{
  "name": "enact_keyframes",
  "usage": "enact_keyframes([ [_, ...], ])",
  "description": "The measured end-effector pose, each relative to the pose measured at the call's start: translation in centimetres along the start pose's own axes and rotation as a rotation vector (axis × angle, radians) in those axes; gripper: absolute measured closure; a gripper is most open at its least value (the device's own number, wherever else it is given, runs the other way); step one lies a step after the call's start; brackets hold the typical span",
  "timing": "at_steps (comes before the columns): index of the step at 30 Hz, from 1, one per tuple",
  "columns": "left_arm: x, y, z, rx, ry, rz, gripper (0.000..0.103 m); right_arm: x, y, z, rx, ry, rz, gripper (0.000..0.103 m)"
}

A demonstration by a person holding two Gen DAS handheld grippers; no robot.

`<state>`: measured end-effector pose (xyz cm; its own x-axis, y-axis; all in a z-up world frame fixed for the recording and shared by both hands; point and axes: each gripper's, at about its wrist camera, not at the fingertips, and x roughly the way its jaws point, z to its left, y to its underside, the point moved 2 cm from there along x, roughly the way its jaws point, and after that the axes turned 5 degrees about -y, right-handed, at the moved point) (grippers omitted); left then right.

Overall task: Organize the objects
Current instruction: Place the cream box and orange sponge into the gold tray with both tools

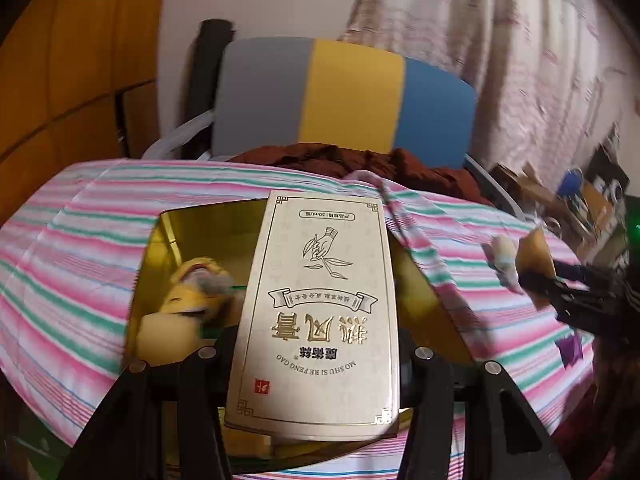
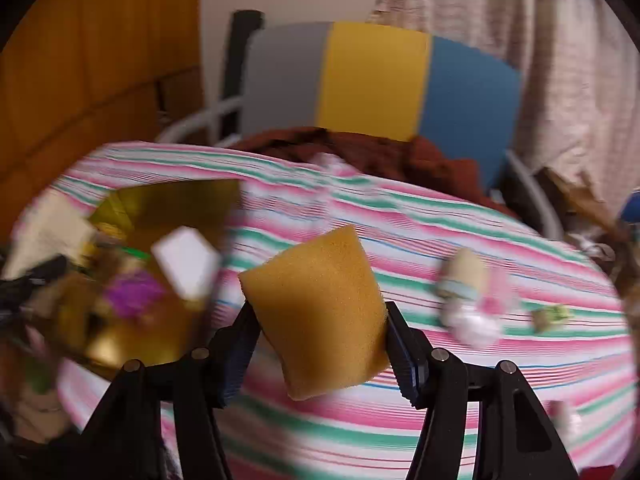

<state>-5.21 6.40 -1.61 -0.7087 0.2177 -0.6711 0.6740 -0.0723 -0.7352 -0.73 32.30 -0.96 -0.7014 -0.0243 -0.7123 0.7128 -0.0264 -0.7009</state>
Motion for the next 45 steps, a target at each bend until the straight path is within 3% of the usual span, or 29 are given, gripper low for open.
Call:
enact_keyframes([
  [5, 0.5, -0.9, 3.3, -0.073, -0.013, 0.007, 0.051, 0.6, -0.8, 5.4, -0.028, -0.137, 0.004, 0.042],
  [15, 2.7, -4.8, 6.9, -0.138, -0.037, 0.005, 0.050, 3.4, -0.3, 11.7, -0.060, -0.259, 0.083, 0.040],
  [21, 5.1, -6.9, 7.3, -0.101, -0.084, 0.023, 0.050, 4.5, 0.0, 14.5, -0.067, -0.327, 0.110, 0.036],
  [24, 6.0, -7.1, 7.3, -0.100, -0.093, 0.050, 0.031, 5.2, 0.0, 15.4, -0.054, -0.366, 0.128, 0.021],
  [31, 4.6, -6.2, 7.4, -0.109, -0.107, 0.024, 0.029, 5.0, 0.4, 15.9, -0.065, -0.360, 0.130, 0.015],
  [34, 3.2, -5.1, 7.2, -0.085, -0.147, -0.004, 0.029, 4.6, 0.4, 15.4, -0.056, -0.323, 0.115, 0.004],
  [45, -0.8, -2.0, 5.1, -0.036, -0.185, -0.043, 0.029, 2.9, 0.4, 14.0, -0.045, -0.180, 0.039, 0.000],
])
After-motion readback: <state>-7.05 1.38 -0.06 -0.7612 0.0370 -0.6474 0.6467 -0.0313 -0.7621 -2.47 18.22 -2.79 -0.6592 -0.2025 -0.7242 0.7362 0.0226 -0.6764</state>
